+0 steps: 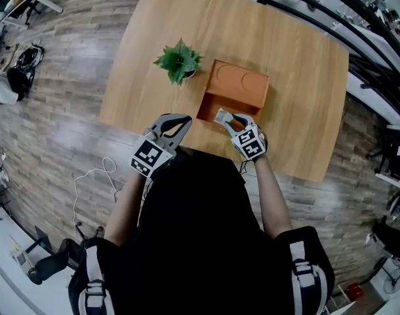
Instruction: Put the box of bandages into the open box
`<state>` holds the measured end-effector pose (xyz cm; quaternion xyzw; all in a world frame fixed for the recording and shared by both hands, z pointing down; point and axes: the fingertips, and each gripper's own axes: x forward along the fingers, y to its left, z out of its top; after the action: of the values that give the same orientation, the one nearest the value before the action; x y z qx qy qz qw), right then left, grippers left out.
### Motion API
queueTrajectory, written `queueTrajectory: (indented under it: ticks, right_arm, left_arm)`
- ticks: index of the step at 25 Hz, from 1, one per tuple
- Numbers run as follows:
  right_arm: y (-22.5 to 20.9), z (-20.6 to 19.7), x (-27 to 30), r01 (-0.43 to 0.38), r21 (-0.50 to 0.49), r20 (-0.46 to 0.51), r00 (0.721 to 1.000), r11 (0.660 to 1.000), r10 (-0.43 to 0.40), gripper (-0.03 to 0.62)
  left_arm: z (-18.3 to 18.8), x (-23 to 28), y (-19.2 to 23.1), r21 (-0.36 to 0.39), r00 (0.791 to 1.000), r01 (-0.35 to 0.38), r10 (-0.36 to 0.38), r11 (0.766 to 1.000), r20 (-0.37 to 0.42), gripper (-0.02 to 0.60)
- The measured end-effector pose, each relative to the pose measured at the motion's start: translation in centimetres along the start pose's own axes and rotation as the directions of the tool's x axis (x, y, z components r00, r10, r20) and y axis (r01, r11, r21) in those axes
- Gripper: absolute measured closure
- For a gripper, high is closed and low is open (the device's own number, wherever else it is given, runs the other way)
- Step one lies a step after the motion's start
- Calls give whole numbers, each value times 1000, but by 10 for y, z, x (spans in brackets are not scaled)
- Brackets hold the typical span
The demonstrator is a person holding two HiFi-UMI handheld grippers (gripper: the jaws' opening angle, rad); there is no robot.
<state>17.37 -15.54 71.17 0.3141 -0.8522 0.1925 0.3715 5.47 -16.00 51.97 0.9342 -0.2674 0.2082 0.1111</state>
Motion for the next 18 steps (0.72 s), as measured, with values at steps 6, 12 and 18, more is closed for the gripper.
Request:
queueTrajectory:
  ticks: [6, 12, 18]
  right_arm:
    - [-5, 1, -5, 22, 13, 2, 1000, 1000, -22, 418]
    - [-9, 0, -8, 52, 7, 0, 999, 999, -52, 414]
    - [-7, -4, -13, 54, 33, -5, 999, 998, -53, 416]
  left_arm:
    - [5, 1, -4, 9, 1000, 18, -18, 1000, 12, 558]
    - [2, 1, -5, 4, 1000, 28, -28, 1000, 13, 558]
    - [3, 2, -8, 9, 999, 39, -40, 999, 15, 558]
